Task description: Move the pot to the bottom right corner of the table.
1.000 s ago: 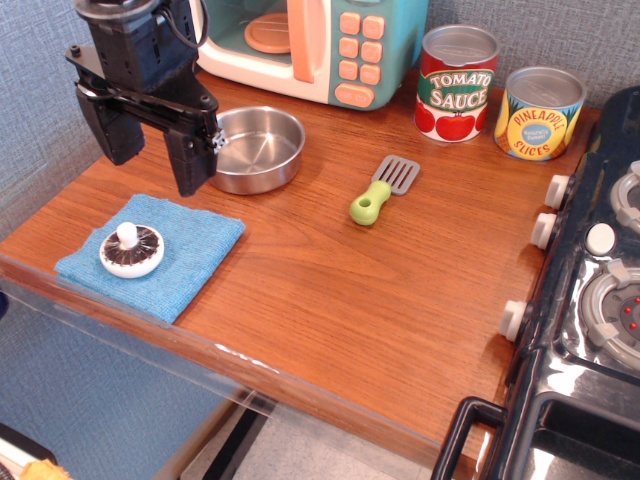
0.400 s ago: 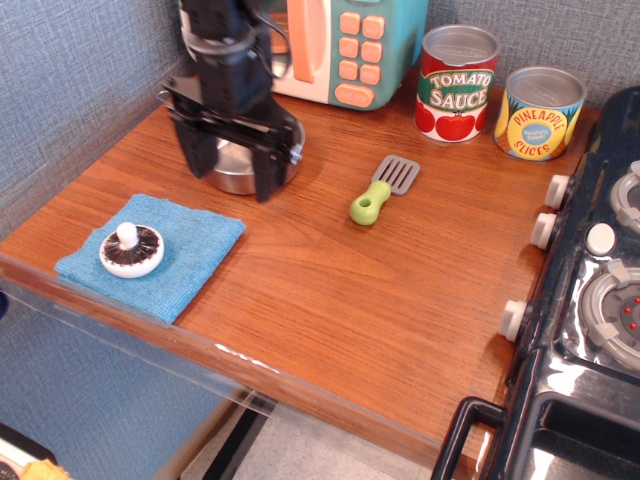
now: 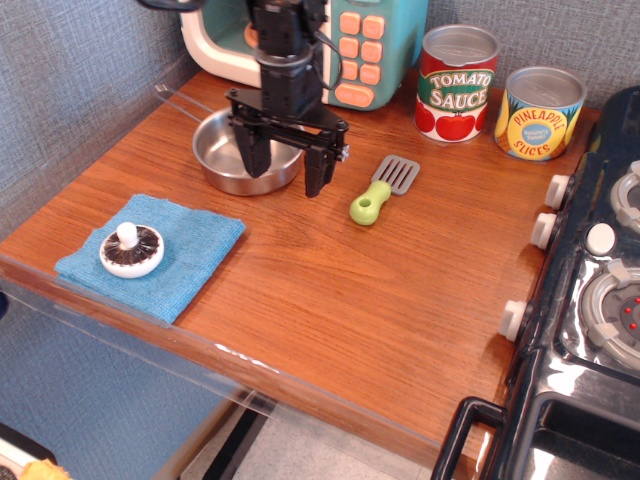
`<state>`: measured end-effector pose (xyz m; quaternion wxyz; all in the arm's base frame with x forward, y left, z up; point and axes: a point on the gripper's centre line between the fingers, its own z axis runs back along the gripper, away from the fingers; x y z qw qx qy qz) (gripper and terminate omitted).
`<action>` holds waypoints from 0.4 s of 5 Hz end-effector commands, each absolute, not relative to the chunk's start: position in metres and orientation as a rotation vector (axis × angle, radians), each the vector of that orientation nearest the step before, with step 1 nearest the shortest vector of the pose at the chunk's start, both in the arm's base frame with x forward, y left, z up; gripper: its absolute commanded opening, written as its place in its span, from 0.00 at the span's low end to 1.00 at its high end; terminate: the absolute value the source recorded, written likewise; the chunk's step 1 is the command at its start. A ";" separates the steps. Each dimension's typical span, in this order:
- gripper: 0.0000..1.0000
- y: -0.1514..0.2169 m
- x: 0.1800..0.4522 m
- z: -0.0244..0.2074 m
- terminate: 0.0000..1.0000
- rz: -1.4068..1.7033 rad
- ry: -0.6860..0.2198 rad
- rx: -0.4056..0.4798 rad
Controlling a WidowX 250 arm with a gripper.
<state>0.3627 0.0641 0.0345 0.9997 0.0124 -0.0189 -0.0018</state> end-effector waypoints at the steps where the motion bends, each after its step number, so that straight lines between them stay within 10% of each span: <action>1: 1.00 0.073 0.392 0.050 0.00 0.031 -0.102 0.045; 2: 1.00 0.072 0.391 0.035 0.00 0.033 -0.074 0.036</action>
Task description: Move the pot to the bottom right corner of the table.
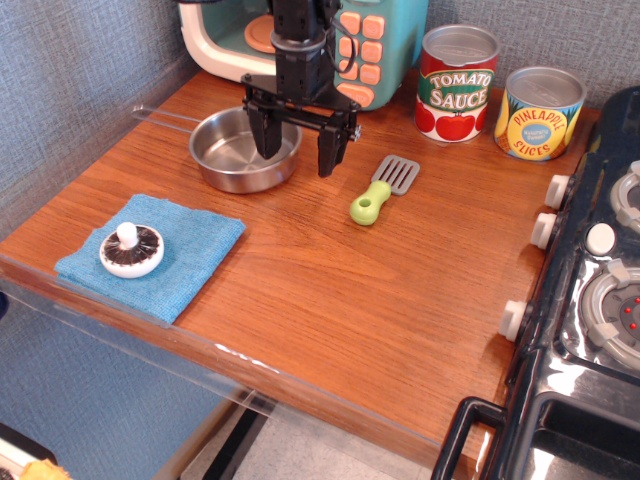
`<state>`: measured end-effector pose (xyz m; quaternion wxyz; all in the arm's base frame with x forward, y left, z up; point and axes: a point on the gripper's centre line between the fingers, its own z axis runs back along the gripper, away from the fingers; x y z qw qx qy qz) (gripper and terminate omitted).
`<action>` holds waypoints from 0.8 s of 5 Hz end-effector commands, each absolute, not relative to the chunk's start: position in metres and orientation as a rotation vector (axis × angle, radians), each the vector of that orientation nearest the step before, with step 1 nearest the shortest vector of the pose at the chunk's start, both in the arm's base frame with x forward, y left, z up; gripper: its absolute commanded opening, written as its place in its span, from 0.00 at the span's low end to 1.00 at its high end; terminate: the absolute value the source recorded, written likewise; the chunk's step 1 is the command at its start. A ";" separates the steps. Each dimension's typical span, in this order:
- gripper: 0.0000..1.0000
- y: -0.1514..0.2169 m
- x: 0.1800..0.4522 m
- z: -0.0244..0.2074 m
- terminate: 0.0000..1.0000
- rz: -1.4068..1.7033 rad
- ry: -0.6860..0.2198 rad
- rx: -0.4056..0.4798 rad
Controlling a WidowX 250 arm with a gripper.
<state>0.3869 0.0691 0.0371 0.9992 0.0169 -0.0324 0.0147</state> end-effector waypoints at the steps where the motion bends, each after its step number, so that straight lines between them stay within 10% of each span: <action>1: 0.00 0.074 0.387 0.022 0.00 0.046 -0.046 0.037; 4: 0.00 0.072 0.382 0.056 0.00 -0.044 -0.118 0.010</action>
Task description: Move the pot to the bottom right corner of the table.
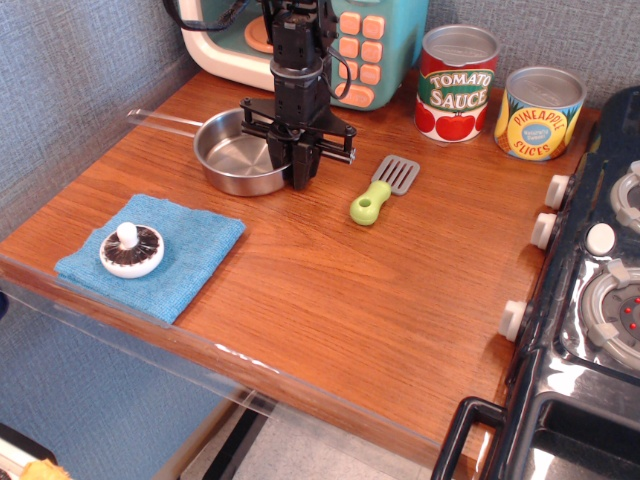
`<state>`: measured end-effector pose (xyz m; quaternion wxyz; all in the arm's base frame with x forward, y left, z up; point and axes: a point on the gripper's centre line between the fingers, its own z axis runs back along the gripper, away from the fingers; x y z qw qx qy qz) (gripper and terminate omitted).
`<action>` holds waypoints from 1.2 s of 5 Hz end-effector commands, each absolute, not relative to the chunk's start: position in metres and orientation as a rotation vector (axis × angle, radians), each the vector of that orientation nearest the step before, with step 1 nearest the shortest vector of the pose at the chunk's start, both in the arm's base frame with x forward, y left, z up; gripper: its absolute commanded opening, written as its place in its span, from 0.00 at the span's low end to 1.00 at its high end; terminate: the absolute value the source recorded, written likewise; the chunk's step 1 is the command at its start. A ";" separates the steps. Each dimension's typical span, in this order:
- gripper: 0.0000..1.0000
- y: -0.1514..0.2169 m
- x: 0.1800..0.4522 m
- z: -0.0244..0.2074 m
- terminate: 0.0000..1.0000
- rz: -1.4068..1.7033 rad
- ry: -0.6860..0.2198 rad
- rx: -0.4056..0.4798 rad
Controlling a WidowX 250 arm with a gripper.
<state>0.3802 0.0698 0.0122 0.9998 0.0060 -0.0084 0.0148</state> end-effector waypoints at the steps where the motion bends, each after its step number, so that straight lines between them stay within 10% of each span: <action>1: 0.00 0.058 0.371 0.102 0.00 -0.219 -0.234 -0.036; 2: 0.00 0.027 0.339 0.135 0.00 -0.423 -0.308 -0.073; 4: 0.00 -0.042 0.255 0.111 0.00 -0.699 -0.253 -0.038; 6: 0.00 -0.074 0.229 0.073 0.00 -0.793 -0.175 0.003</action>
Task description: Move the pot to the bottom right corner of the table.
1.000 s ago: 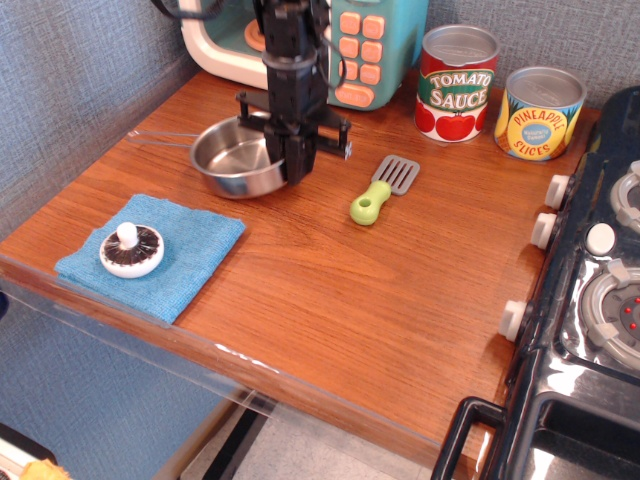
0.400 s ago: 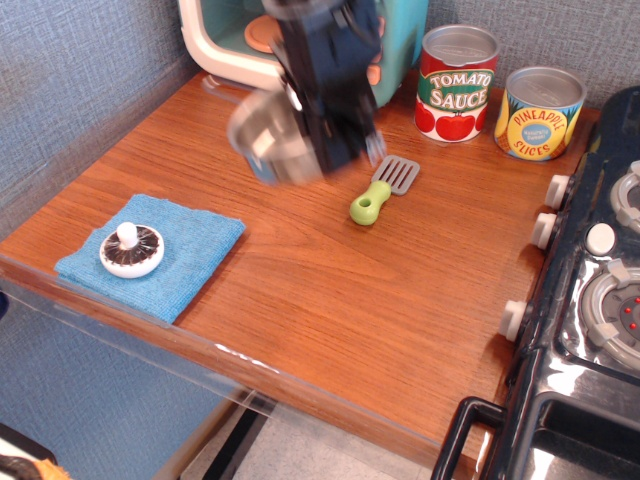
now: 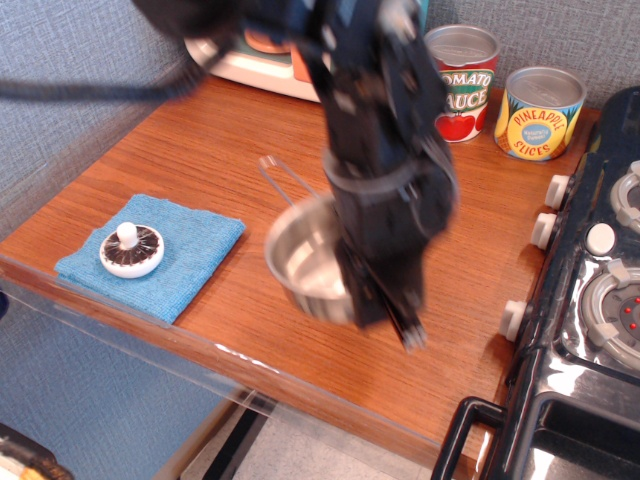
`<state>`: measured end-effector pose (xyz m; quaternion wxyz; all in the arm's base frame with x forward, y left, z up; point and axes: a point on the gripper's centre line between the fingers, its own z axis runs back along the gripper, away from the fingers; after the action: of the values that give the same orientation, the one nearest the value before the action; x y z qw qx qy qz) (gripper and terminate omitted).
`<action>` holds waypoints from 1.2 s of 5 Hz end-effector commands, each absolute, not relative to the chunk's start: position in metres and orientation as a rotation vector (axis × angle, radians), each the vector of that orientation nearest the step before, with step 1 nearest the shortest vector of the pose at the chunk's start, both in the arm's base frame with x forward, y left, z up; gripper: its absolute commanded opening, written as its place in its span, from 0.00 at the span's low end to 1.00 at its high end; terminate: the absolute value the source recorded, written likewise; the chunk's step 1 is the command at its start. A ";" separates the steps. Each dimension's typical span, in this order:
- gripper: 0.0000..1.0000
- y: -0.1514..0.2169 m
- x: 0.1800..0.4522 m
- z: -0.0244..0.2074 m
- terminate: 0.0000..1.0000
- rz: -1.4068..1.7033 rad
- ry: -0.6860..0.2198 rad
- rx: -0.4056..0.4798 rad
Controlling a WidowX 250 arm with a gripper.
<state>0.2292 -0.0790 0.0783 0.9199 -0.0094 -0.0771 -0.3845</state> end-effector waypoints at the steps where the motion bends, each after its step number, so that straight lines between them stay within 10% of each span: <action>1: 0.00 -0.076 0.238 0.058 0.00 -0.783 -0.143 0.004; 4: 0.00 -0.066 0.235 0.016 0.00 -0.737 0.006 0.007; 5: 1.00 -0.068 0.235 0.020 0.00 -0.754 0.006 0.006; 6: 1.00 -0.070 0.235 0.034 0.00 -0.755 -0.032 -0.010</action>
<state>0.2341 -0.0805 0.0246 0.9310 -0.0124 0.0091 -0.3646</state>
